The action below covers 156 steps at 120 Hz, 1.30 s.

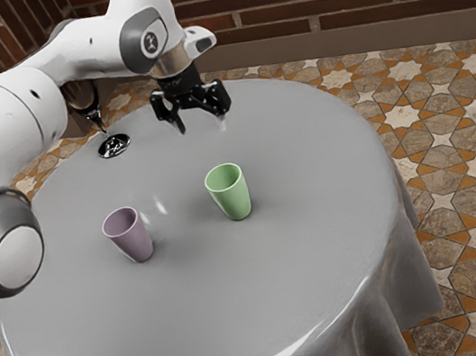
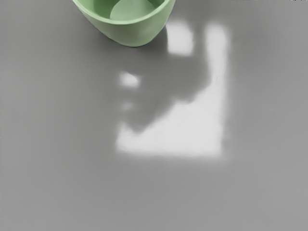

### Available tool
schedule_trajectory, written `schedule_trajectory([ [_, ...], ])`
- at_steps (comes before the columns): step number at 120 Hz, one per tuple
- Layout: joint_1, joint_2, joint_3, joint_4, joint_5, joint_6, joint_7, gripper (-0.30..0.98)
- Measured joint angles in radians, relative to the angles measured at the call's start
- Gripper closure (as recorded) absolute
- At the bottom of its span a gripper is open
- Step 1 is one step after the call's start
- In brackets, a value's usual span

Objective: Place the right cup onto the left cup

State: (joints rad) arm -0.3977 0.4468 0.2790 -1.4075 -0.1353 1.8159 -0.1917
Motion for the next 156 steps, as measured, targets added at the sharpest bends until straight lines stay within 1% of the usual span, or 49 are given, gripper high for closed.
schedule_trajectory([
  [9,-0.014,-0.012,-0.007,-0.066,-0.007,0.044,-0.078,0.02],
  [25,-0.028,-0.104,-0.022,-0.238,-0.014,0.11,-0.202,0.02],
  [35,-0.039,-0.126,-0.031,-0.275,-0.015,0.133,-0.267,0.02],
  [61,-0.043,-0.111,-0.041,-0.294,-0.017,0.168,-0.4,0.02],
  [97,-0.039,-0.061,-0.054,-0.25,-0.005,0.187,-0.514,0.06],
  [109,-0.037,-0.047,-0.054,-0.238,0.004,0.189,-0.541,0.11],
  [134,-0.035,-0.018,-0.063,-0.231,0.014,0.192,-0.589,0.26],
  [156,-0.031,0.0,-0.063,-0.233,0.014,0.198,-0.619,0.33],
])
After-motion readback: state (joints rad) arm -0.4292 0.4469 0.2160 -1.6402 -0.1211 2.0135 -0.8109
